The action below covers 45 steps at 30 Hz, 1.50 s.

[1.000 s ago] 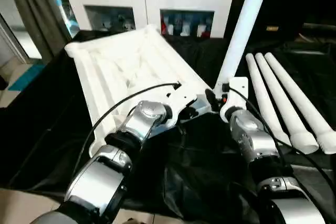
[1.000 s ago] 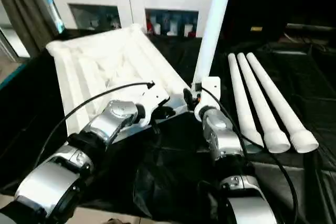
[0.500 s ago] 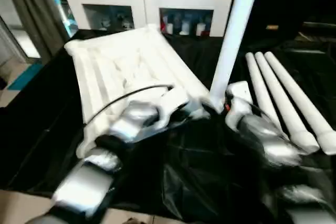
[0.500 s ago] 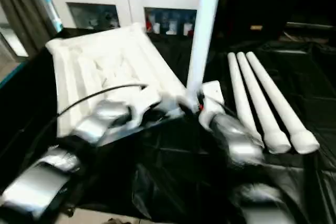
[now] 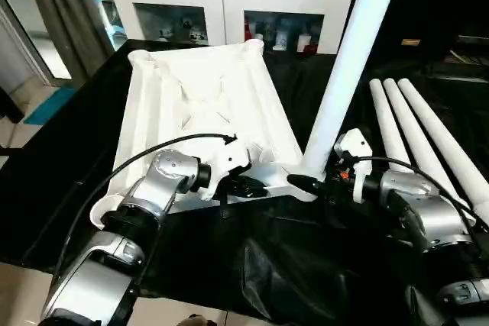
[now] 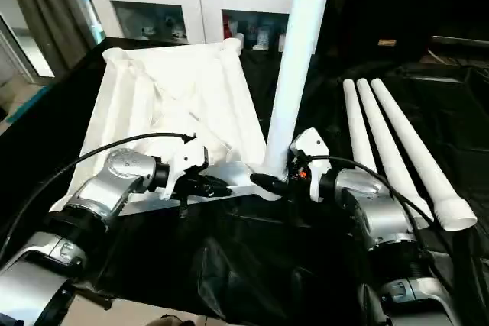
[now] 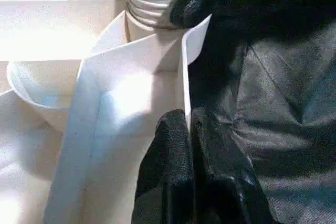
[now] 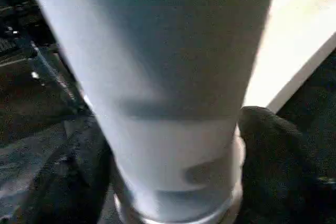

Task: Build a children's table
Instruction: Rotate leg to tighten

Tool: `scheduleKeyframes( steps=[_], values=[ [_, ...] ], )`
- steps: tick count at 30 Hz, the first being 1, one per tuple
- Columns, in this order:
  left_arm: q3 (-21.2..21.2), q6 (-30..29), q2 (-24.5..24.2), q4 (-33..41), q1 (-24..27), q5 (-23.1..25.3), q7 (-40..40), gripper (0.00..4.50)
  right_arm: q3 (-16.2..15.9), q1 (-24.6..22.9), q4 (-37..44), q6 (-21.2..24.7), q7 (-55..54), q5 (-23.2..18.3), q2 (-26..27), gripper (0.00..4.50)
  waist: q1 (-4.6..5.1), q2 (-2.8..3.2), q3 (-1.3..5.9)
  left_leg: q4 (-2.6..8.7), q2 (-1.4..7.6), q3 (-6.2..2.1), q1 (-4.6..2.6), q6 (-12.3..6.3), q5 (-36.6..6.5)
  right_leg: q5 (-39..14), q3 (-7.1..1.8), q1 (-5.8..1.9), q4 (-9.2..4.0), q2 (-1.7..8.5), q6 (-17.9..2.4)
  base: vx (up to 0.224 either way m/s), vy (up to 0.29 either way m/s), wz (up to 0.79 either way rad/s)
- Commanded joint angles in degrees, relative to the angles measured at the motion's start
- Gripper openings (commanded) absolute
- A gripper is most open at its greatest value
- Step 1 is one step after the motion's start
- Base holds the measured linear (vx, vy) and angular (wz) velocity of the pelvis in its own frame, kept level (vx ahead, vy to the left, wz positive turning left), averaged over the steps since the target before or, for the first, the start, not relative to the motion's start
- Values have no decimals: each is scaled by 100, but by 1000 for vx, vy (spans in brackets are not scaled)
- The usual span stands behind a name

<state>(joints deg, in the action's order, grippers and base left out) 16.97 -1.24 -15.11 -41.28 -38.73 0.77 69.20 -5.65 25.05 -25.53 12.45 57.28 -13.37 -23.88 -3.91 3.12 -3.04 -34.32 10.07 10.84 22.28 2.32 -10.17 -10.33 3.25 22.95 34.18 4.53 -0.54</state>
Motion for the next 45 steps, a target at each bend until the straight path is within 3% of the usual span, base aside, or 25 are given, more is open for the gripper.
scheduleKeyframes(
  steps=[1, 6, 8, 12, 15, 17, 18, 21, 22, 24, 25, 30, 34, 36, 37, 40, 42, 44, 45],
  values=[
    [27, -4, -6, 178, 25, -116, 215, 0, 76, -2, 87, 54, -58, -11, -112, 328, -8, -76, 420, 379, 331, -106, -116, -607, -970, -592, -214, -294, -327, 404, -1608, 0, 0, 0],
    [-4, -65, 49, 203, 36, -107, 77, 0, 67, -61, 90, 54, -176, 3, -10, 286, -7, -71, 428, 375, 329, -109, -113, -597, -914, -524, -214, -296, -316, 398, -1600, 0, 0, 0],
    [-12, -66, 150, 17, -56, 36, -300, 0, 151, -58, -131, -34, -740, 187, 187, 277, 14, -59, 420, 380, 325, -111, -111, -581, -919, -528, -216, -283, -324, 399, -1600, 0, 0, 0],
    [-90, -114, 465, -526, -362, 274, -1245, 0, 354, 120, -837, -296, -2140, 584, 525, 274, 86, -52, 392, 405, 291, -120, -136, -361, -1205, -1041, -214, -263, -390, 398, -1504, 0, 0, 0],
    [-140, -194, 654, -745, -512, 326, -1670, 0, 563, 225, -1117, -251, -2819, 569, 728, 274, 122, -65, 388, 418, 285, -125, -155, -237, -1408, -1369, -224, -260, -438, 401, -1386, 0, 0, 0],
    [-158, -262, 890, -978, -684, 417, -2205, 0, 846, 357, -1373, -161, -3613, 459, 1004, 273, 137, -70, 404, 413, 273, -128, -137, -255, -1301, -1137, -223, -279, -415, 388, -1397, 0, 0, 0],
    [-185, -305, 1029, -1098, -773, 446, -2519, 0, 908, 426, -1503, -159, -3909, 447, 1127, 273, 135, -39, 403, 419, 277, -130, -148, -254, -1301, -1116, -224, -269, -421, 390, -1397, 0, 0, 0],
    [-248, -353, 1342, -1348, -958, 473, -3049, 0, 972, 628, -1816, -250, -4484, 497, 1419, 273, 147, -48, 415, 407, 267, -125, -137, -267, -1258, -965, -219, -283, -416, 388, -1427, 0, 0, 0],
    [-265, -308, 1432, -1416, -1000, 452, -3084, 0, 914, 711, -1918, -352, -4579, 566, 1514, 273, 142, -7, 423, 399, 258, -130, -130, -272, -1213, -913, -213, -289, -407, 397, -1437, 0, 0, 0],
    [-242, -249, 1516, -1476, -1038, 464, -3085, 0, 694, 797, -2013, -553, -4535, 760, 1593, 273, 146, -36, 429, 393, 255, -125, -125, -329, -1207, -798, -210, -295, -410, 398, -1451, 0, 0, 0],
    [-207, -181, 1517, -1519, -1048, 498, -3063, 0, 660, 818, -2027, -716, -4411, 742, 1654, 329, 146, -26, 427, 392, 252, -122, -116, -382, -1209, -747, -209, -305, -413, 399, -1453, 0, 0, 0],
    [-172, 7, 1403, -1479, -958, 476, -2783, 0, 704, 791, -1849, -849, -4003, 532, 1658, 362, 148, -32, 423, 399, 266, -129, -109, -493, -1258, -849, -204, -319, -417, 404, -1453, 0, 0, 0],
    [-86, 317, 1083, -1162, -678, 406, -2104, 0, 458, 557, -1473, -978, -3175, 604, 1283, 362, 158, -37, 434, 389, 271, -128, -99, -586, -1124, -563, -201, -332, -382, 401, -1520, 0, 0, 0],
    [-27, 359, 890, -941, -515, 346, -1687, 0, 353, 404, -1240, -1000, -2684, 583, 1050, 362, 131, -55, 439, 370, 286, -121, -78, -743, -988, -352, -204, -360, -352, 414, -1576, 0, 0, 0],
    [11, 391, 812, -871, -459, 348, -1556, 0, 326, 351, -1163, -1015, -2525, 577, 968, 362, 129, -39, 436, 372, 296, -109, -95, -783, -977, -338, -201, -329, -355, 400, -1612, 0, 0, 0],
    [63, 461, 624, -688, -312, 312, -1228, 0, 290, 217, -935, -1000, -2123, 518, 747, 362, 138, -36, 418, 387, 307, -103, -109, -715, -1155, -586, -193, -304, -376, 394, -1625, 0, 0, 0],
    [87, 548, 336, -417, -78, 194, -683, 0, 258, 2, -510, -874, -1446, 341, 347, 362, 84, -51, 410, 394, 330, -105, -111, -687, -1225, -691, -202, -328, -375, 394, -1582, 0, 0, 0],
    [83, 559, 229, -326, 1, 153, -493, 0, 238, -76, -321, -778, -1130, 248, 166, 362, 76, -26, 410, 402, 339, -94, -119, -679, -1239, -709, -205, -285, -369, 387, -1568, 0, 0, 0],
    [83, 548, 165, -252, 51, 143, -397, 0, 219, -127, -205, -719, -934, 212, 56, 362, 47, -62, 405, 404, 334, -96, -123, -655, -1263, -813, -201, -300, -372, 391, -1555, 0, 0, 0]
  ],
)
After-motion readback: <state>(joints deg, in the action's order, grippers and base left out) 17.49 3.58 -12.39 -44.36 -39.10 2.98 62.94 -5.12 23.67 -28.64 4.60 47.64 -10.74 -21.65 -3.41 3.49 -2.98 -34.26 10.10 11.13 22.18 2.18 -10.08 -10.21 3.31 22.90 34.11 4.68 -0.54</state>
